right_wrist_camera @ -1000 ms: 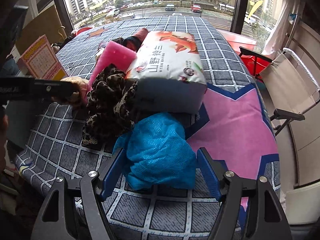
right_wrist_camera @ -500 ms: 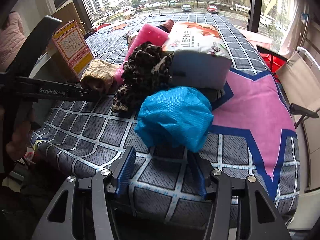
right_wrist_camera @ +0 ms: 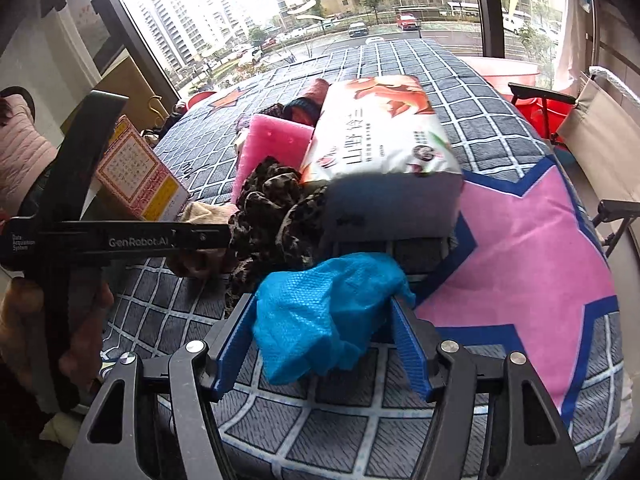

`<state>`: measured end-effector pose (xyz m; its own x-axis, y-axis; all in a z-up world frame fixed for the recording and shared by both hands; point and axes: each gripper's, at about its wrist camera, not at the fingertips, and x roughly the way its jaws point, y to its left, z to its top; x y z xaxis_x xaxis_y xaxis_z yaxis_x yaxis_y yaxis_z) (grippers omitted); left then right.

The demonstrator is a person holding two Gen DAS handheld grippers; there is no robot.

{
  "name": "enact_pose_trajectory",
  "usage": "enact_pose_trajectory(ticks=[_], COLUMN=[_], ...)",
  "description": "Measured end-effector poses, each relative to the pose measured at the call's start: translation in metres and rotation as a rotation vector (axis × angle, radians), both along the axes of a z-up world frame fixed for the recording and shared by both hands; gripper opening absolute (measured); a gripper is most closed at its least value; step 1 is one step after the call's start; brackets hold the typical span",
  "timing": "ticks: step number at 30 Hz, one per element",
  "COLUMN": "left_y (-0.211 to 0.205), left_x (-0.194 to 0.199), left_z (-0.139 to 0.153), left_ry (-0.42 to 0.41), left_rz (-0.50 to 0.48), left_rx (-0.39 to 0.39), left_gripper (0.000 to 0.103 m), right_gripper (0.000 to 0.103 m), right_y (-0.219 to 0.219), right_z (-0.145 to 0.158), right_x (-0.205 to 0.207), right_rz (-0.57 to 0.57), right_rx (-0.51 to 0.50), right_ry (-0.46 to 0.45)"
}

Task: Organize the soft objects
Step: 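Grasp blue mesh bag with right gripper while left gripper grasps beige towel, then carry the mesh bag and beige towel with both grippers over the white box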

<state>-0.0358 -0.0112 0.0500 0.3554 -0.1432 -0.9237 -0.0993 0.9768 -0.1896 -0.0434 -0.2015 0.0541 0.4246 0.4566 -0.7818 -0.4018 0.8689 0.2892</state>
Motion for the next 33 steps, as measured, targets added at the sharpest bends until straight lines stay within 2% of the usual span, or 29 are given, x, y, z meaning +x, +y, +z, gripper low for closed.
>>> enact_pose_trajectory(ticks=[3, 4, 5, 6, 7, 12, 18, 21, 26, 33], left_y=[0.0, 0.0, 0.0, 0.0, 0.0, 0.003, -0.008, -0.02, -0.041, -0.064], left_x=[-0.005, -0.007, -0.01, -0.012, -0.015, -0.028, -0.044, -0.047, -0.036, 0.003], left_z=[0.002, 0.002, 0.004, 0.004, 0.005, 0.011, 0.023, 0.039, 0.064, 0.088], left_ry=[-0.022, -0.026, -0.029, -0.031, -0.031, -0.057, -0.084, -0.128, -0.183, -0.218], left_rz=[-0.02, -0.026, -0.031, -0.034, -0.032, -0.026, -0.067, -0.097, -0.149, -0.198], left_rx=[-0.02, -0.028, -0.036, -0.033, -0.015, -0.001, 0.042, 0.072, 0.097, 0.07], left_gripper=[0.044, 0.036, 0.032, 0.02, 0.017, 0.015, 0.014, 0.014, 0.014, 0.014], right_gripper=[0.065, 0.045, 0.038, 0.038, 0.037, 0.036, 0.036, 0.036, 0.037, 0.037], right_y=[0.01, 0.013, 0.014, 0.014, 0.012, -0.013, -0.051, -0.067, -0.073, -0.071], right_z=[-0.011, -0.015, -0.018, -0.018, -0.016, 0.002, 0.012, 0.019, 0.035, 0.052], right_x=[0.004, 0.005, 0.006, 0.004, 0.001, -0.019, -0.028, -0.019, 0.009, 0.057], right_rz=[-0.019, -0.019, -0.016, -0.02, -0.029, -0.08, -0.156, -0.2, -0.228, -0.238], right_rx=[-0.023, -0.029, -0.031, -0.029, -0.022, 0.034, 0.023, 0.043, 0.01, 0.006], right_ry=[-0.001, 0.009, 0.018, 0.015, 0.001, -0.046, -0.053, -0.065, -0.088, -0.082])
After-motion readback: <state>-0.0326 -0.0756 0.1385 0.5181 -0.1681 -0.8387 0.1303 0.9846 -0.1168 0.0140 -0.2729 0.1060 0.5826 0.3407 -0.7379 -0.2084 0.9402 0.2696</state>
